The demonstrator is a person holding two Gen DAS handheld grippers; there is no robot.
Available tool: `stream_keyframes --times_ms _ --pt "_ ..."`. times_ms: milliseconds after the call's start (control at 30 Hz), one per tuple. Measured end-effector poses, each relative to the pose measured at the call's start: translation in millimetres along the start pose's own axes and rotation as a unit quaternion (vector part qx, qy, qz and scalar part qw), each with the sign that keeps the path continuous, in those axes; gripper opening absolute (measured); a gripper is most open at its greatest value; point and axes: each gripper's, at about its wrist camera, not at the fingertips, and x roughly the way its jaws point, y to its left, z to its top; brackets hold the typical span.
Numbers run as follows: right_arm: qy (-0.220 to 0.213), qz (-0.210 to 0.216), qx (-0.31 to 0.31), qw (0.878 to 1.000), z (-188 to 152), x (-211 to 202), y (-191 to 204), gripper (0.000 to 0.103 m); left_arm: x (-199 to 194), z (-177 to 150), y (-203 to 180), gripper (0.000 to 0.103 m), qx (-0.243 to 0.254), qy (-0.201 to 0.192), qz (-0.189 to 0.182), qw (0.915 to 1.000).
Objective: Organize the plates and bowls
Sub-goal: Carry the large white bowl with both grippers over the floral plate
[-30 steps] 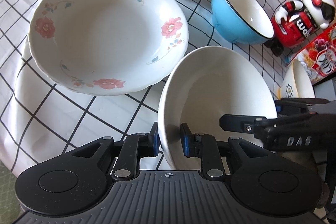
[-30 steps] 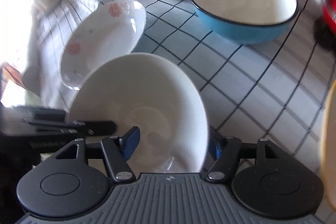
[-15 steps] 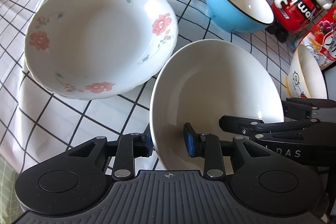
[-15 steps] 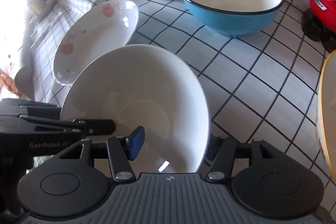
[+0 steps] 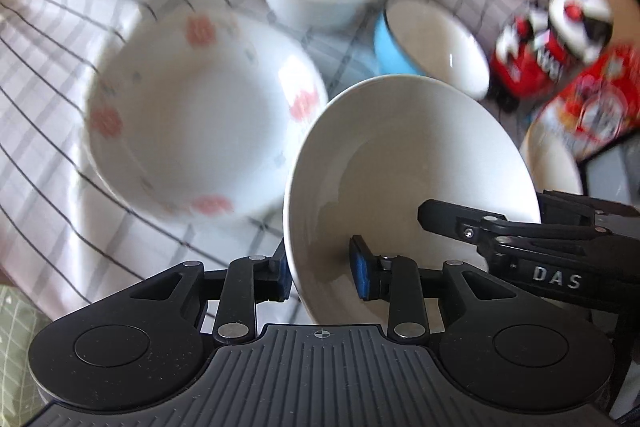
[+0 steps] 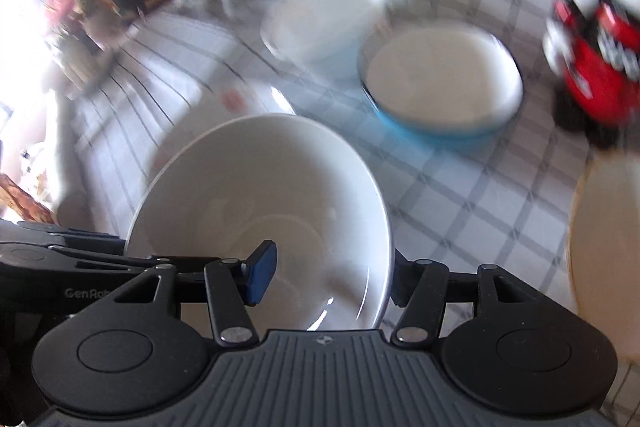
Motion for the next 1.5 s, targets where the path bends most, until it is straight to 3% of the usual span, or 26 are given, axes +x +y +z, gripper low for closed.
stream_keyframes --times_ms 200,333,467,633,1067,1500 --pt "-0.027 0.020 -0.053 0.998 62.2 8.3 51.1 0.057 -46.2 53.2 37.2 0.032 0.001 -0.047 0.022 0.9986" --pt "-0.002 0.033 -0.055 0.998 83.7 44.7 73.0 0.057 -42.1 74.9 68.5 0.031 -0.023 -0.053 0.051 0.9970" --pt "0.033 0.023 -0.053 0.998 82.0 86.2 83.6 0.057 -17.5 74.3 91.0 0.031 -0.034 -0.032 0.067 0.9966" --pt "0.069 0.007 -0.033 0.997 72.1 115.8 78.3 0.057 11.3 66.2 110.3 0.030 -0.042 0.008 0.051 0.9978" --pt "0.067 -0.001 -0.021 0.998 73.6 127.0 67.5 0.057 28.2 76.6 116.2 0.030 -0.029 0.027 0.038 0.9985" --pt "0.077 0.008 -0.027 0.997 76.6 139.5 71.6 0.057 16.7 81.7 128.5 0.027 -0.047 0.045 -0.015 0.9978"
